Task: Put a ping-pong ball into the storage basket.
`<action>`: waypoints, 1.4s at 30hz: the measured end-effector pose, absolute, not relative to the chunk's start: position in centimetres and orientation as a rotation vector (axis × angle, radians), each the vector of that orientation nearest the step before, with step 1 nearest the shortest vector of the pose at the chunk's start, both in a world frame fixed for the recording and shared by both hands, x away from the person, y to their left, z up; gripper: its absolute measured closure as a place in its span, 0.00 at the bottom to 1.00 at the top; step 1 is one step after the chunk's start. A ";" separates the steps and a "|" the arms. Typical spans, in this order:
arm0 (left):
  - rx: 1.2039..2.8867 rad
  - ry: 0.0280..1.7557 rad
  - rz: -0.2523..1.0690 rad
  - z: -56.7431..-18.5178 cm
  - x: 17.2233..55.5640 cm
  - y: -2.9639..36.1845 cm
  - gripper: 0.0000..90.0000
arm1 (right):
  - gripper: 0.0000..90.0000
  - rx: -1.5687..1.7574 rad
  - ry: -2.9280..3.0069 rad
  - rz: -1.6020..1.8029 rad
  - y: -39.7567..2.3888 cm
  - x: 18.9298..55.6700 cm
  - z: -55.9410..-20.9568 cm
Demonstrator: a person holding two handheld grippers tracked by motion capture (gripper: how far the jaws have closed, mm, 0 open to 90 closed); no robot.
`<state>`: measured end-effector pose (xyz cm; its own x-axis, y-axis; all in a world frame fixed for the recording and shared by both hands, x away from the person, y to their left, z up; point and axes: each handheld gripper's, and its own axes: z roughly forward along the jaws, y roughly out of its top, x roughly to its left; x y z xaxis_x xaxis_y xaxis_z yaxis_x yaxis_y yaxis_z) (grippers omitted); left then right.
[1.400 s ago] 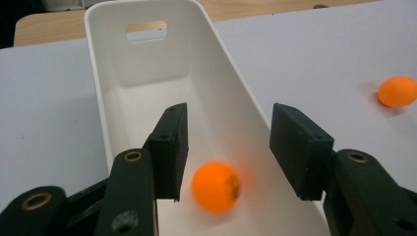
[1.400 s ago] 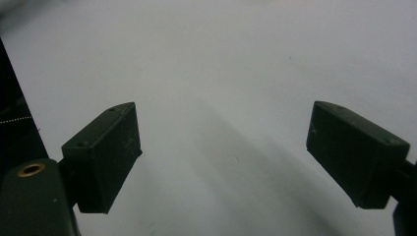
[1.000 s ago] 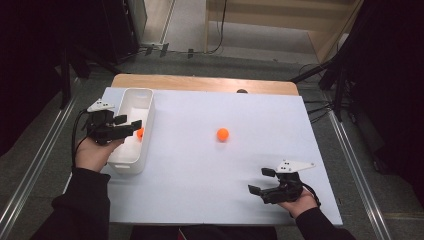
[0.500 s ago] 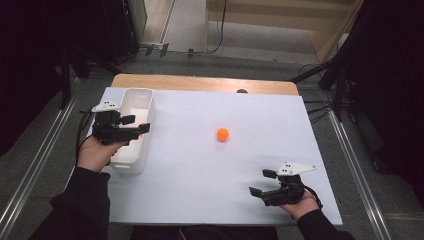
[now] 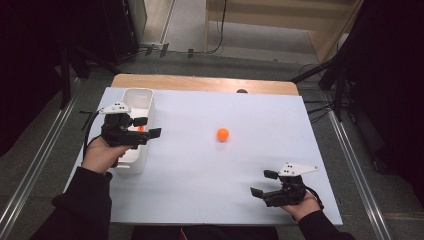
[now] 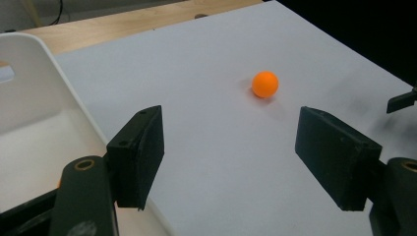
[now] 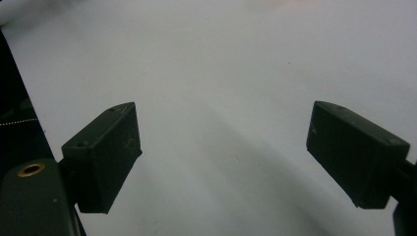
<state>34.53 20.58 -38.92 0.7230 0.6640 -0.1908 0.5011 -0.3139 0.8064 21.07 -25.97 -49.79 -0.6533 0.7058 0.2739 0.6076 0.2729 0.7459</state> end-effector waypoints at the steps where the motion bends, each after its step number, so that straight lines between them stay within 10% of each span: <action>1: 1.982 0.888 0.218 -38.9 34.5 20.5 0.30 | 0.13 1.246 2.421 1.326 -25.9 21.1 -49.8; 42: 1.991 0.763 0.180 -40.6 31.9 13.9 0.31 | 0.13 1.222 2.431 1.325 -25.7 21.2 -49.8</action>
<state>31.93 13.87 -40.63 0.7932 0.5818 -0.1797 0.4398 -0.3433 0.8299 21.22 -25.68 -49.80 -0.6682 0.6970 0.2602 0.5963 0.2926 0.7475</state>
